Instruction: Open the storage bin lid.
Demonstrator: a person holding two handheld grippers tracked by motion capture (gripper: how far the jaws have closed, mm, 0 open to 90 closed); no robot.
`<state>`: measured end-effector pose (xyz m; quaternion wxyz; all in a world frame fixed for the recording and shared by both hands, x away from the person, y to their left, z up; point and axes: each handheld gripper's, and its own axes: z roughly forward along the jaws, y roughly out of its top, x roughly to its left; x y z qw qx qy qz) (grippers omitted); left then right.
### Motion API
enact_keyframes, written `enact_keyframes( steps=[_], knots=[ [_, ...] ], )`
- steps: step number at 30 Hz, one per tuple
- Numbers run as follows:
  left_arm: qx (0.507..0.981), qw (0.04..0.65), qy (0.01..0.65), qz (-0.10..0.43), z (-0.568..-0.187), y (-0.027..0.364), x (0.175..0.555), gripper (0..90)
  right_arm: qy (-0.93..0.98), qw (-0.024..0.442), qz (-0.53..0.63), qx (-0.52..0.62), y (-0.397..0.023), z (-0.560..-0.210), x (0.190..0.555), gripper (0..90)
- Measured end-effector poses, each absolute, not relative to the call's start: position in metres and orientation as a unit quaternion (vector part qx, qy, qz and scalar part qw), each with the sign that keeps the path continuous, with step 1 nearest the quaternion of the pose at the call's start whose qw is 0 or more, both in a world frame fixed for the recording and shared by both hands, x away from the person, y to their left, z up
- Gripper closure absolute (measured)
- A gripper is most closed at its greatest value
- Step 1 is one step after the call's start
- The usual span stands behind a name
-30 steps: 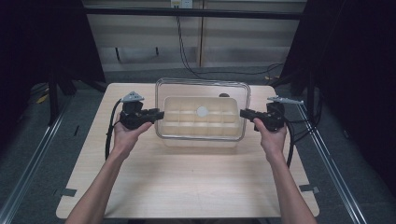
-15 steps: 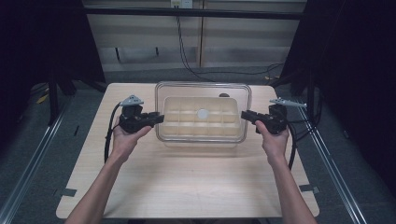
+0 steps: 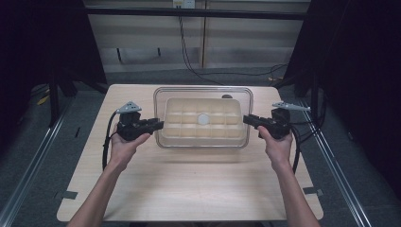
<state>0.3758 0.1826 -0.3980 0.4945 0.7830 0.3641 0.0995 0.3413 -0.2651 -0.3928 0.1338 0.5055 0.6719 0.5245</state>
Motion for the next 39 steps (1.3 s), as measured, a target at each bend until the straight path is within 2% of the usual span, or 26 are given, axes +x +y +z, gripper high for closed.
enact_keyframes(
  steps=[39],
  knots=[
    [0.795, 0.485, 0.353, 0.090, -0.398, 0.186, 0.353, 70.0, 0.678, 0.122, 0.532, 0.493, -0.268, -0.391, 0.316, 74.2]
  ],
)
